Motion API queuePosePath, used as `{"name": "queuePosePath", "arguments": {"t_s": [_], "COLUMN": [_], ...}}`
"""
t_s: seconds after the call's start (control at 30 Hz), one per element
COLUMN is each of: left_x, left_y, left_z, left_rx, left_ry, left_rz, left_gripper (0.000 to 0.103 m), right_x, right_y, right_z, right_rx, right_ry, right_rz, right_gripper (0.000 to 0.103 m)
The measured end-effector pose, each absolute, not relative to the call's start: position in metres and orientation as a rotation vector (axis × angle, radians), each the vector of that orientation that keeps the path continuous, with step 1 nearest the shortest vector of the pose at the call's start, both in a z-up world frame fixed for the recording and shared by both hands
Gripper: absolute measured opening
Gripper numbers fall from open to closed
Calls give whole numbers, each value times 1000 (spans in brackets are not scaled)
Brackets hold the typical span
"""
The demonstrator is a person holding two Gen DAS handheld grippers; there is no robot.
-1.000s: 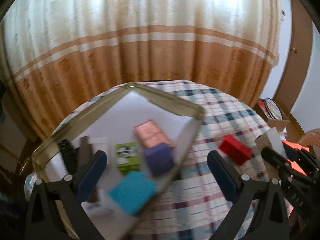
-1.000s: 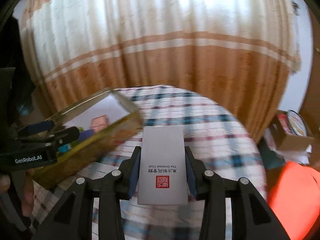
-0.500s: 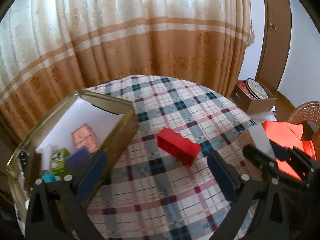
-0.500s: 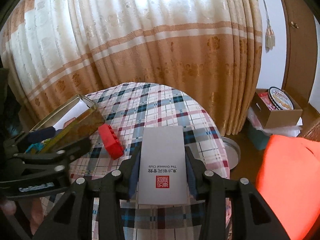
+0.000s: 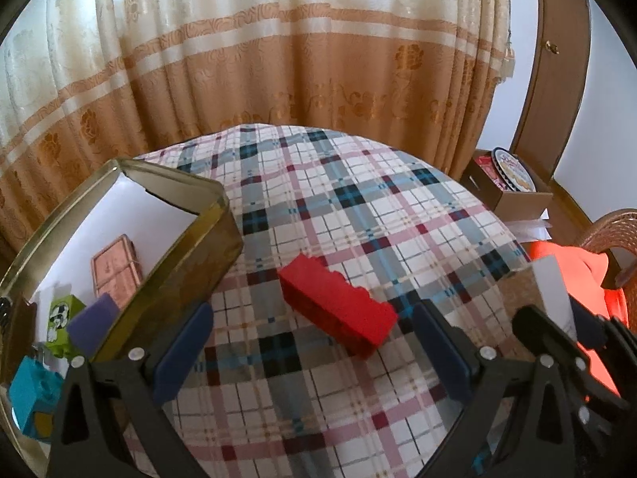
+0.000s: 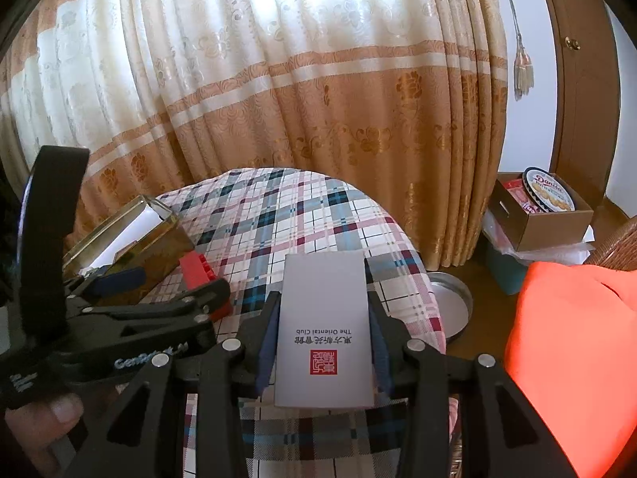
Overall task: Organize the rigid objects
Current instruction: 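Grasp the red toy brick with the left gripper while the right holds the white box, then carry the red brick and white box with both grippers toward the tray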
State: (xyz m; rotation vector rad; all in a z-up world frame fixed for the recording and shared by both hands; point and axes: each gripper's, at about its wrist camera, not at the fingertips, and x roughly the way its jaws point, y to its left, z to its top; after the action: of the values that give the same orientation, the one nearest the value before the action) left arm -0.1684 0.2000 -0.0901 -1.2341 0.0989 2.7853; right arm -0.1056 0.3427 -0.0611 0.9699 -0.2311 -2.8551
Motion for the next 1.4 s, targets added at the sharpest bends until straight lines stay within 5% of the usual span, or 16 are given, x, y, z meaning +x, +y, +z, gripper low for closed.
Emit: {"name": "queuePosePath", "arguments": {"t_s": [0.17,0.23,0.3,0.37,1.4], "left_x": [-177,-179,-178,-176,-131], "left_y": [198,199,200,202,176], "left_z": [-99,-104,-106,-106,-96], "left_rx": [-1271,-1292,-1284,-1271,-1184], "left_ry": [85,87,83,96,150], "left_rz": [2768,2731,2704,2693,2681], "left_gripper": [94,75,42,26,26], "right_x": [-107,-108,-107,-107,-102], "right_y": [343,341,340,339,329], "right_z": [-62,-62,-62,-62,-58], "right_rx": [979,984,984,981,949], "right_ry": [-223,-216,-203,-194,-82], "right_rz": [-2854,-2850,-2851,-2851,-2888], "right_gripper": [43,43,43,43,43]}}
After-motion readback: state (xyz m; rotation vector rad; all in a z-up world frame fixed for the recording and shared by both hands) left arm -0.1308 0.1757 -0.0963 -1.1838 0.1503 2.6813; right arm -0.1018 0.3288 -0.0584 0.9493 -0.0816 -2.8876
